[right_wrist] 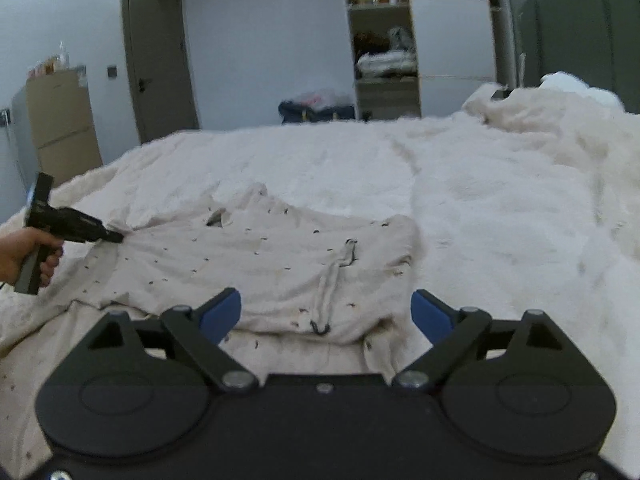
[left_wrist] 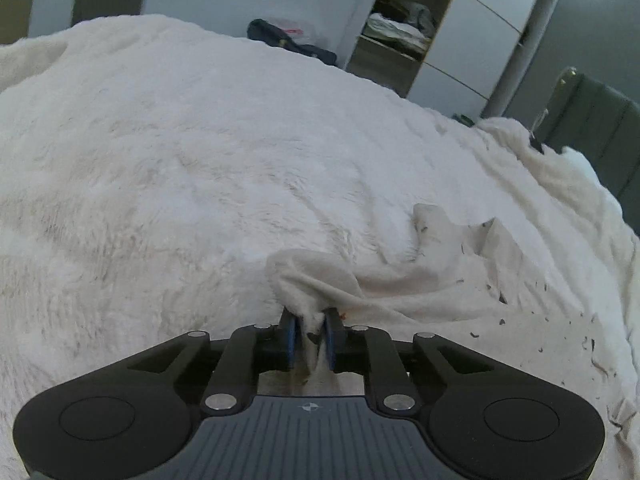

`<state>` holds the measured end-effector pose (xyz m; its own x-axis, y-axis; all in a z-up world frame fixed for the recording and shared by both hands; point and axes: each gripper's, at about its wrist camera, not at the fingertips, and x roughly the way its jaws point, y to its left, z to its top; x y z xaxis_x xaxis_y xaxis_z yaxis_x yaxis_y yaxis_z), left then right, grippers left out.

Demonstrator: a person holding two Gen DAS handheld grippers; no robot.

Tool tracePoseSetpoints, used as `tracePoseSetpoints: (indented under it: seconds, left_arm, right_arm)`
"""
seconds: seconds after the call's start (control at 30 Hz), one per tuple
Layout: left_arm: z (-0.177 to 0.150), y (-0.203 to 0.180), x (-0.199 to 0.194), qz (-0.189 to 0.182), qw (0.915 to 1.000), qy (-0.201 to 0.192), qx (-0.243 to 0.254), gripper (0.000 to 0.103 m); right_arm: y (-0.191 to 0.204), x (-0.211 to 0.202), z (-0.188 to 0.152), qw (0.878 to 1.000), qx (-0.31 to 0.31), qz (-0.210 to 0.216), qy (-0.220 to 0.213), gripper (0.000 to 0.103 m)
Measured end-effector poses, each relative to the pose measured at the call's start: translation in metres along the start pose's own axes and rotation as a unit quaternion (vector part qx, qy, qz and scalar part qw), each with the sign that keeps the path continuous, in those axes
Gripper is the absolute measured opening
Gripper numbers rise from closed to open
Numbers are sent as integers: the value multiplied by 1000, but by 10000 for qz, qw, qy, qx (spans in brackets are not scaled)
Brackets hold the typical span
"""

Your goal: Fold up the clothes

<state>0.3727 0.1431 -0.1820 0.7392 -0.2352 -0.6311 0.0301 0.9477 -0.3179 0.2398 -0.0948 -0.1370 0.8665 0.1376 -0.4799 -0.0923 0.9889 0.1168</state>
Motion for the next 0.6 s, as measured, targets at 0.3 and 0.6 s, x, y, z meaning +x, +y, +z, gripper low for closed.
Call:
tracePoseSetpoints:
  seconds: [0.3, 0.6]
  left_arm:
    - [-7, 27, -17, 287, 9989, -38, -359, 4]
    - [-12, 15, -72, 116, 9993, -246, -258, 13]
  right_arm:
    - [34, 115, 11, 9791, -1300, -397, 1511, 18]
    - [-8, 21, -12, 9704, -1526, -1331, 1316, 42]
